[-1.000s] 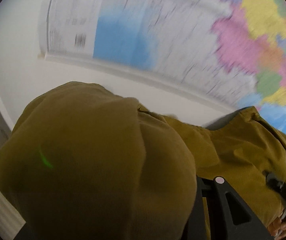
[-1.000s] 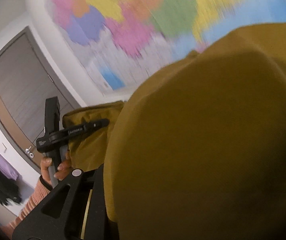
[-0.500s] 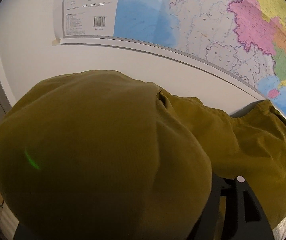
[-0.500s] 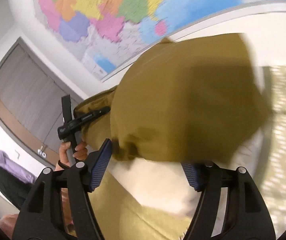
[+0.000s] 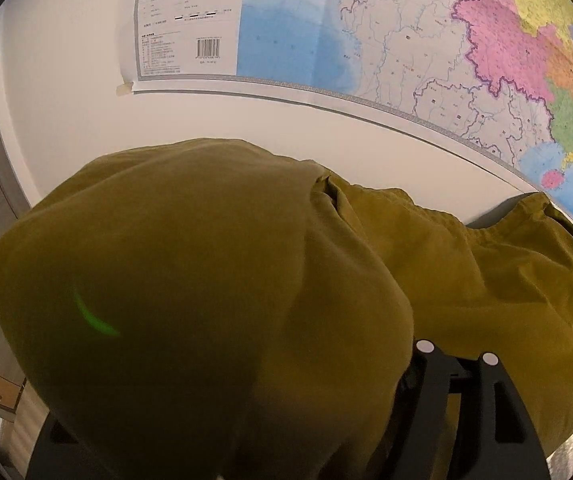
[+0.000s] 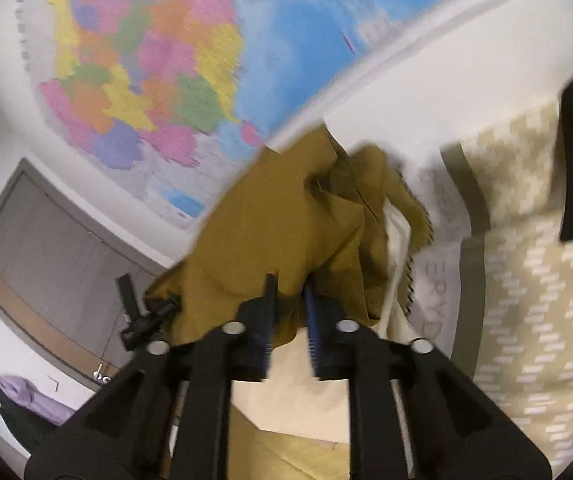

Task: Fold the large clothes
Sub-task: 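Carry the folded jacket with both grippers toward the stack of clothes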

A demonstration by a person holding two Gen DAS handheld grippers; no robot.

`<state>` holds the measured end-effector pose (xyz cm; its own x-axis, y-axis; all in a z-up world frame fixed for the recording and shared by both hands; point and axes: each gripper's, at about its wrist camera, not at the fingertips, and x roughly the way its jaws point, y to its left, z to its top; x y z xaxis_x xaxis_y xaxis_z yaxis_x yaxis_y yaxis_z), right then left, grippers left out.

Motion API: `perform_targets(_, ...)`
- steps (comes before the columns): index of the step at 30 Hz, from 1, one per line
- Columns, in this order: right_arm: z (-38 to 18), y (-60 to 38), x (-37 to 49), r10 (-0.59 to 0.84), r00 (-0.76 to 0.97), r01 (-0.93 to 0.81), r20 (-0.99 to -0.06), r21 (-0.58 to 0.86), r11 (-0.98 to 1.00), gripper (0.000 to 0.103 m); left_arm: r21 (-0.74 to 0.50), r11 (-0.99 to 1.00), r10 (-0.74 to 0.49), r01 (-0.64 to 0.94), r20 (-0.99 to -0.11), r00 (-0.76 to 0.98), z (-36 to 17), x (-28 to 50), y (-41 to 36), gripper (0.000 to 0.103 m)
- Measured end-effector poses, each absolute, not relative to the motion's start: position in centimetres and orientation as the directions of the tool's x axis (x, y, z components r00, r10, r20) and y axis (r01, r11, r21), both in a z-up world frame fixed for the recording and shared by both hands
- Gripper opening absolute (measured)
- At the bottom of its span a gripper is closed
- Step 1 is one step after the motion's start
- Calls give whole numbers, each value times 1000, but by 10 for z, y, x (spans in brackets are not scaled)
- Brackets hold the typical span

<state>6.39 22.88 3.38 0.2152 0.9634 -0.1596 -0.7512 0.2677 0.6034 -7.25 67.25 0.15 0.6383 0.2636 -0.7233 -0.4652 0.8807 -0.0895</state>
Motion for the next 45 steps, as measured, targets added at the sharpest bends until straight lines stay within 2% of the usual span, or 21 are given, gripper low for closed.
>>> perform_targets(3, 40, 213, 40, 956, 256, -811, -147, 505, 295, 6, -69, 879, 283, -472, -722, 631, 0, -74, 670, 80)
perform_targets(6, 23, 218, 36, 927, 282, -801, -248, 470, 370, 6, -17, 867, 337, -499, -717, 610, -4, -74, 668, 92)
perform_targets(7, 10, 222, 43, 907, 266, -774, -325, 488, 402, 7, -13, 868, 338, -497, -718, 609, -4, -75, 667, 92)
perform_targets(8, 2, 224, 46, 897, 253, -763, -362, 496, 415, 8, -10, 868, 341, -496, -714, 611, -4, -77, 665, 92)
perform_targets(9, 1, 225, 45, 893, 250, -767, -375, 485, 419, 13, -3, 867, 347, -497, -712, 610, -3, -79, 664, 92)
perform_targets(10, 2, 224, 43, 886, 260, -772, -384, 469, 430, 23, 16, 865, 365, -501, -706, 608, -2, -83, 661, 92)
perform_targets(11, 7, 225, 41, 875, 279, -773, -396, 448, 449, 27, 29, 866, 374, -499, -699, 609, 0, -86, 658, 92)
perform_targets(16, 40, 217, 16, 849, 363, -818, -385, 305, 488, 31, 93, 850, 446, -518, -652, 613, 14, -110, 646, 92)
perform_targets(17, 50, 216, 8, 847, 380, -829, -371, 271, 490, 36, 109, 846, 465, -522, -628, 623, 20, -118, 642, 92)
perform_targets(18, 54, 214, 4, 849, 386, -836, -361, 252, 488, 50, 117, 842, 478, -526, -614, 628, 23, -122, 641, 92)
perform_targets(19, 63, 215, -5, 854, 401, -848, -332, 218, 483, 51, 134, 834, 503, -535, -582, 639, 29, -129, 637, 92)
perform_targets(22, 77, 216, -13, 866, 406, -874, -292, 153, 462, 51, 182, 806, 573, -562, -476, 667, 46, -140, 625, 92)
perform_targets(24, 85, 229, -12, 876, 390, -886, -285, 145, 441, 51, 139, 827, 540, -544, -464, 702, 58, -142, 626, 92)
perform_targets(27, 95, 264, -2, 881, 383, -894, -277, 130, 430, 51, 103, 843, 505, -527, -486, 713, 59, -132, 634, 92)
perform_targets(30, 99, 300, 18, 885, 349, -891, -308, 182, 415, 51, 64, 846, 468, -529, -565, 679, 39, -106, 655, 91)
perform_targets(32, 93, 320, 33, 857, 392, -869, -333, 172, 464, 51, 77, 834, 476, -547, -602, 641, 21, -94, 662, 91)
perform_targets(35, 64, 331, 66, 855, 323, -832, -405, 309, 461, 49, 106, 826, 489, -554, -625, 608, 2, -86, 665, 91)
perform_targets(41, 51, 321, 69, 858, 298, -835, -418, 322, 446, 48, 145, 822, 512, -550, -610, 605, 1, -88, 656, 91)
perform_targets(45, 56, 318, 61, 855, 303, -838, -422, 309, 449, 53, 162, 824, 525, -543, -579, 624, 11, -96, 641, 91)
